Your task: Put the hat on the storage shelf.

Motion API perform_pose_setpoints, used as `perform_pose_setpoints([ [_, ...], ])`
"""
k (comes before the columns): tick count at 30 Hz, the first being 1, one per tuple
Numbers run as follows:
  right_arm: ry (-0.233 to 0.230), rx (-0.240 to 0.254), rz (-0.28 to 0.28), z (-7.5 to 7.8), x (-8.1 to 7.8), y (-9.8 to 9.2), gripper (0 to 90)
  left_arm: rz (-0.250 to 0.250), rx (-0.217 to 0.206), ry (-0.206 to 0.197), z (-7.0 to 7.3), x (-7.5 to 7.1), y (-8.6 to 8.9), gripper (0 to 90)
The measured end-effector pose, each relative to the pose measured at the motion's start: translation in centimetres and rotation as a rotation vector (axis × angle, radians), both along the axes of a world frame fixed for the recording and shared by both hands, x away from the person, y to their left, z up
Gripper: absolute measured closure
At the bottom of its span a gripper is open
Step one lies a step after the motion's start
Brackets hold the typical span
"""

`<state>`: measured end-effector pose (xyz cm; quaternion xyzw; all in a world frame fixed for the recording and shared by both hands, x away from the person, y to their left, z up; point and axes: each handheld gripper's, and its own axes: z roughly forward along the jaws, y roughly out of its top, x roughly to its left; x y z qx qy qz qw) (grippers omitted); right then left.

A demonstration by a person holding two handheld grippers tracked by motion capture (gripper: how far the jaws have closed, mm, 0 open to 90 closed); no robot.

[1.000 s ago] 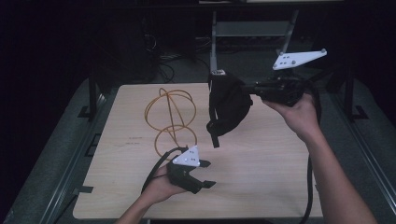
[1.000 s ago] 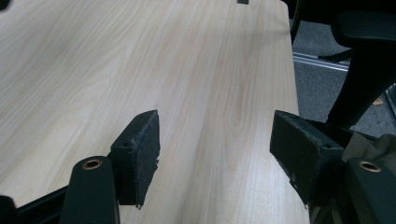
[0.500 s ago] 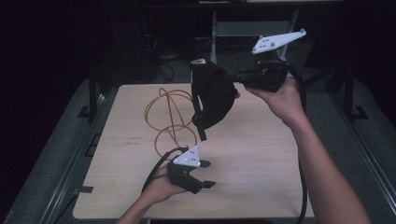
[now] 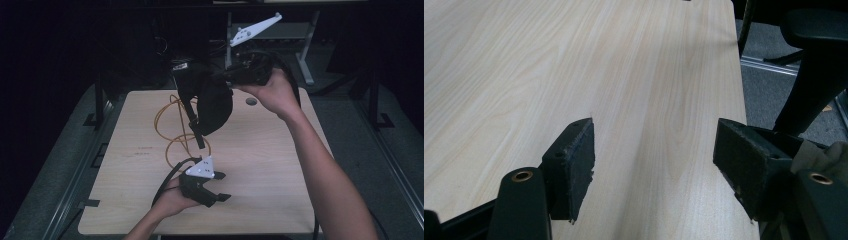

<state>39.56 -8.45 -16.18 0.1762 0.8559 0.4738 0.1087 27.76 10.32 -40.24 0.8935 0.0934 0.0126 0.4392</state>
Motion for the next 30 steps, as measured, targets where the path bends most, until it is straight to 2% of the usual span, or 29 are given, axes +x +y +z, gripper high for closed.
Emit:
perform_pose_setpoints([
  [5,-0.003,-0.031,0.034,0.8,0.3,2.0,88.3,0.002,-0.007,0.004,-0.2,-0.1,-0.2,32.5],
  [8,0.006,-0.061,0.053,1.0,0.6,3.4,88.2,-0.005,-0.003,0.002,-0.2,-0.1,-0.3,32.5],
  [9,0.011,-0.088,0.071,0.9,0.8,4.4,88.2,-0.006,-0.007,0.003,-0.2,-0.1,-0.3,32.5],
  [11,0.011,-0.102,0.078,0.9,0.9,4.8,88.1,-0.005,-0.008,0.006,-0.3,-0.2,-0.4,32.5],
  [12,0.016,-0.124,0.082,0.7,1.1,5.4,88.1,-0.007,-0.011,0.009,-0.3,-0.2,-0.4,32.5],
  [18,0.033,-0.175,0.133,-0.4,2.0,8.4,88.0,-0.018,-0.012,0.004,-0.3,-0.3,-0.5,32.4],
  [24,0.066,-0.208,0.168,-1.7,2.7,10.7,87.9,-0.038,-0.001,-0.004,-0.4,-0.3,-0.7,32.4],
  [26,0.073,-0.221,0.176,-2.3,2.9,11.7,87.8,-0.035,-0.007,0.006,-0.5,-0.5,-0.9,32.4],
  [28,0.087,-0.235,0.181,-2.8,3.1,12.4,87.7,-0.049,-0.012,-0.004,-0.6,-0.5,-1.0,32.4],
  [29,0.093,-0.239,0.184,-3.2,3.2,12.9,87.6,-0.055,-0.002,-0.004,-0.6,-0.5,-1.0,32.4],
  [30,0.092,-0.247,0.189,-3.5,3.3,13.2,87.4,-0.047,-0.020,0.010,-0.7,-0.7,-1.2,32.4],
])
